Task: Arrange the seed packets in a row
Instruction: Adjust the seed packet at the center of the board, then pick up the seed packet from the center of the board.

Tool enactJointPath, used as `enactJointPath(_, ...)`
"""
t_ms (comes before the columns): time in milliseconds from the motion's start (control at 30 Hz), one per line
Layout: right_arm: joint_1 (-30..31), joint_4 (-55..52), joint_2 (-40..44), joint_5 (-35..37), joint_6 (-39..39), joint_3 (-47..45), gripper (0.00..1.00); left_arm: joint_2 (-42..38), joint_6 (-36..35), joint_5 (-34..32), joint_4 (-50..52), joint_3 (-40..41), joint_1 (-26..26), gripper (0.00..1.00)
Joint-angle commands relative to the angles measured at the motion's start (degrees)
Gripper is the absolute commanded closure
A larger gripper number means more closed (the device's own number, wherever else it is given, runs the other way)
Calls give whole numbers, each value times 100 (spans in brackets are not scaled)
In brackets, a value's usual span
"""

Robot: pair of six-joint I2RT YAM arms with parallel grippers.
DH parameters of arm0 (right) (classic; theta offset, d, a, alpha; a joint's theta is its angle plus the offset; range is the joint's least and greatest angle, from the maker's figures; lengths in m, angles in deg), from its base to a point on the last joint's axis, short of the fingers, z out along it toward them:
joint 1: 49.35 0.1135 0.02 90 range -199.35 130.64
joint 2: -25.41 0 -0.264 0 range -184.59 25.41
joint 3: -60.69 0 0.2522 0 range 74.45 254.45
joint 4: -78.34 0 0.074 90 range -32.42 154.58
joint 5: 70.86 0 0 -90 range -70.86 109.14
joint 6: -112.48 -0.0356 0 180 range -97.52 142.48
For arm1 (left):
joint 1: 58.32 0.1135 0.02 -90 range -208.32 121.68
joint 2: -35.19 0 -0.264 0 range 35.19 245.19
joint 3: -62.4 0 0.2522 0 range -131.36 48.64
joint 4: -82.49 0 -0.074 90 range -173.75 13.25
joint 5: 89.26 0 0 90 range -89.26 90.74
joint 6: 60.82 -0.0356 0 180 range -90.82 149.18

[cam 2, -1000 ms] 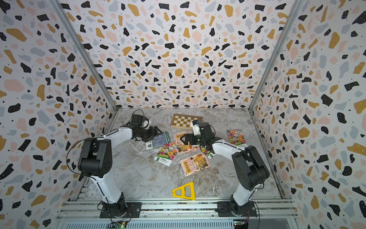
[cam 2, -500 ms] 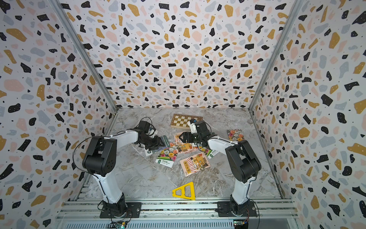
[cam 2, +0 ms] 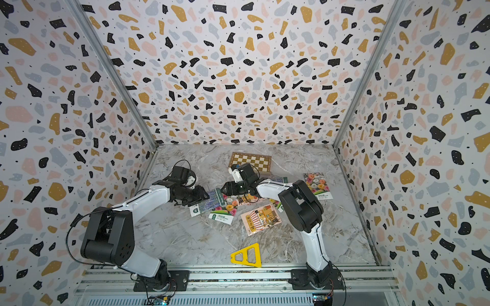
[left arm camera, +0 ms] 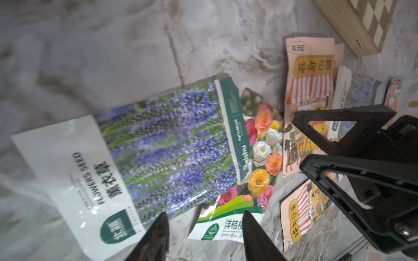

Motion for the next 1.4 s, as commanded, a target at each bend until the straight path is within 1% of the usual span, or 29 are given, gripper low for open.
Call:
enactJointPath(0, 40, -390, -287, -271, -68, 569, 35, 0, 432, -295, -219, 339, 201, 53)
enactJointPath(133, 42, -425, -631, -341, -144, 887, 40, 95, 416, -313, -225, 476, 249, 54)
enactJointPath(267, 35, -580, -874, -369, -157, 1113, 45, 225, 366, -294, -175, 548, 249, 59)
enactJointPath(433, 46, -460, -1021, -725, -300, 1131, 52, 384, 231, -338, -149, 646, 249, 64)
enactJointPath(600, 54, -343, -1108, -1079, -483, 1131, 55, 397, 128, -477, -133, 720, 251, 67)
enactJointPath(833, 59, 17, -1065, -1569, -721, 1147, 63, 395, 28, -542, -98, 698, 258, 70)
enactJointPath(967, 44, 111, -990, -1664, -818, 1168, 73, 373, 23, -516, -105, 671, 258, 71)
enactJointPath(1033, 40, 146, -895, -1601, -847, 1139, 81, 298, 55, -477, -106, 613, 259, 71)
enactJointPath(1100, 20, 177, -764, -1494, -885, 1093, 93, 160, 153, -401, -132, 515, 260, 70)
enactJointPath(1167, -19, 338, -590, -1365, -1014, 979, 100, -25, 317, -276, -185, 420, 262, 66)
enactJointPath(1233, -91, 792, -296, -1274, -1216, 691, 100, -263, 587, -94, -332, 365, 262, 57)
enactJointPath(1267, -144, 1070, -110, -1201, -1367, 477, 100, -387, 767, 85, -490, 353, 258, 47)
enactJointPath(1300, -208, 1358, 54, -1177, -1518, 304, 100, -479, 880, 304, -690, 342, 258, 40)
enactJointPath(1367, -387, 2030, 425, -1155, -1992, -109, 100, -680, 1313, 570, -1059, 297, 258, 28)
